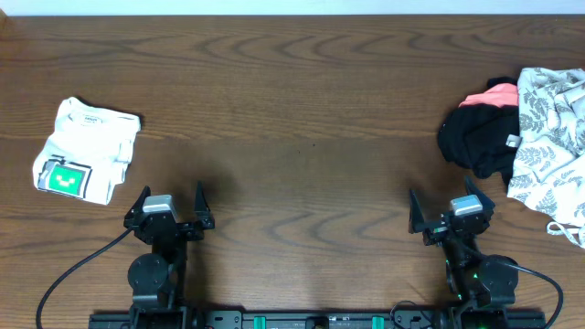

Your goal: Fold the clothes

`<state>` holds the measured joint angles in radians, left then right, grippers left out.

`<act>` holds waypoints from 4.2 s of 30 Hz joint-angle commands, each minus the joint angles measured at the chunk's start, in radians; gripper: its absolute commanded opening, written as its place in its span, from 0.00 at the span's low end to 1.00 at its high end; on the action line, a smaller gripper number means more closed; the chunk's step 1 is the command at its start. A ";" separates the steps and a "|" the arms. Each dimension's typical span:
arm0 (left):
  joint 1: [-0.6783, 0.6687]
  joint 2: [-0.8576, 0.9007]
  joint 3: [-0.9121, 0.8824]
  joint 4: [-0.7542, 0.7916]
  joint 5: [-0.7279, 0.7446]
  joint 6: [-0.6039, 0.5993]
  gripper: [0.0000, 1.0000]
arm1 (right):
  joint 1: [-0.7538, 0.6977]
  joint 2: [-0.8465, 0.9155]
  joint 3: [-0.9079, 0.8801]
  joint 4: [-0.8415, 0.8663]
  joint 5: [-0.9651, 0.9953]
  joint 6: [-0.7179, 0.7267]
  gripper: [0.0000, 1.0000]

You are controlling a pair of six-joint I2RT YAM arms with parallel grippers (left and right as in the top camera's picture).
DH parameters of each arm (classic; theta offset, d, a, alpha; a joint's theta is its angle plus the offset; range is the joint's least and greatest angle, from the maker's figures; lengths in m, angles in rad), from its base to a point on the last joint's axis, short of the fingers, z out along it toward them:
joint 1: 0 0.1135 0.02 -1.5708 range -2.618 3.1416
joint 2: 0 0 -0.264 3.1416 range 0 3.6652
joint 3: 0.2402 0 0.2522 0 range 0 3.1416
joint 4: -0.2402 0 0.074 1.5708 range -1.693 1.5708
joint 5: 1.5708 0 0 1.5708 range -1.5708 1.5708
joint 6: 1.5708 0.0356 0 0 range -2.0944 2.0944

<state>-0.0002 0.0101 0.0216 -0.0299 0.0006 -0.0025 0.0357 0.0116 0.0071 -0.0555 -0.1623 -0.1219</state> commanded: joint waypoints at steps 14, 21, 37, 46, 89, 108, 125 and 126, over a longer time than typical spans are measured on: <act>0.002 -0.006 -0.017 -0.043 -0.013 0.006 0.98 | -0.003 -0.005 -0.002 -0.005 0.005 -0.014 0.99; 0.002 -0.006 -0.017 -0.043 -0.013 0.006 0.98 | -0.003 -0.005 -0.002 -0.005 0.005 -0.014 0.99; 0.002 -0.006 -0.017 -0.043 -0.013 0.006 0.98 | -0.003 -0.005 -0.002 -0.005 0.005 -0.014 0.99; 0.002 -0.006 -0.017 -0.043 -0.013 0.006 0.98 | -0.003 -0.005 -0.002 -0.005 0.000 -0.013 0.99; 0.002 0.790 0.924 -0.702 0.063 -0.109 0.98 | -0.020 1.047 0.872 -0.489 -0.036 0.201 0.99; 0.002 1.034 1.109 -0.893 0.063 -0.080 0.98 | -0.364 1.504 0.942 -0.290 0.129 0.290 0.99; 0.002 1.034 1.109 -0.873 0.062 -0.080 0.98 | -0.357 1.448 1.111 -0.264 -0.175 0.363 0.02; 0.002 1.034 1.109 -0.871 0.062 -0.080 0.98 | -0.351 1.421 1.152 -0.292 -0.224 0.337 0.01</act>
<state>-0.0002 1.0435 1.1099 -0.9070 0.0536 -0.0998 -0.3252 1.5471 1.0393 -0.3386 -0.2050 0.2405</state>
